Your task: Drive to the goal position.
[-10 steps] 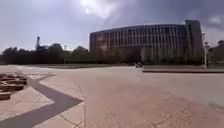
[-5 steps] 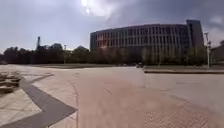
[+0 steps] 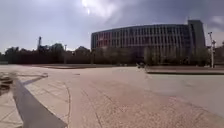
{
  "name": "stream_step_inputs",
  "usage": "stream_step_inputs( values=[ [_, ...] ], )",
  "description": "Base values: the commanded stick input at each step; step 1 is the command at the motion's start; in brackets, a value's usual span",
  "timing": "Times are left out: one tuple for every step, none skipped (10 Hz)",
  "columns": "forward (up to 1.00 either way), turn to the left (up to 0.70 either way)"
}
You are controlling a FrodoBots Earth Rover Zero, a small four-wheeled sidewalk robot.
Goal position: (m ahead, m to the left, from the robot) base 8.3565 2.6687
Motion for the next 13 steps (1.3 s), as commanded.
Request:
stream_step_inputs(
  values=[
    [0.70, -0.01],
    [0.70, -0.01],
    [0.70, -0.01],
    [0.70, -0.01],
    [0.70, -0.01],
    [0.70, -0.01],
    [0.70, -0.01],
    [0.70, -0.01],
    [0.70, -0.01],
    [0.70, -0.01],
    [0.70, -0.01],
    [0.70, -0.01],
    [0.70, -0.01]
  ],
)
